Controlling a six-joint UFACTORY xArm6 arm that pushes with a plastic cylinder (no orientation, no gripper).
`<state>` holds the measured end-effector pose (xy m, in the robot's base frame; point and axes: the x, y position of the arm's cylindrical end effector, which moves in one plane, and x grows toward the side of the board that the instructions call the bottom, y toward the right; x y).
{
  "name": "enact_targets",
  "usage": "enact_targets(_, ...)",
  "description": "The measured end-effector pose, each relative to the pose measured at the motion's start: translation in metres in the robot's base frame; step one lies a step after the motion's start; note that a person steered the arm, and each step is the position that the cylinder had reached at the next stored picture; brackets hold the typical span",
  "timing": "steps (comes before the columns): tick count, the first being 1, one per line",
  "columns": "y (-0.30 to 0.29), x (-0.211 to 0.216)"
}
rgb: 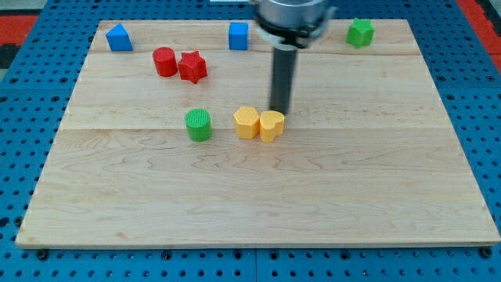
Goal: Push the yellow heart into the yellow hexagon
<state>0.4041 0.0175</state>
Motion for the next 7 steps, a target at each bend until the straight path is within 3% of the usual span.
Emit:
enact_targets(1,-0.052,-0.002)
enact_targets(2,0.012,0.015)
enact_targets(3,0.040,0.073)
enact_targets(5,0.100,0.105)
enact_targets(6,0.100,0.154)
enact_targets(7,0.005,0.133)
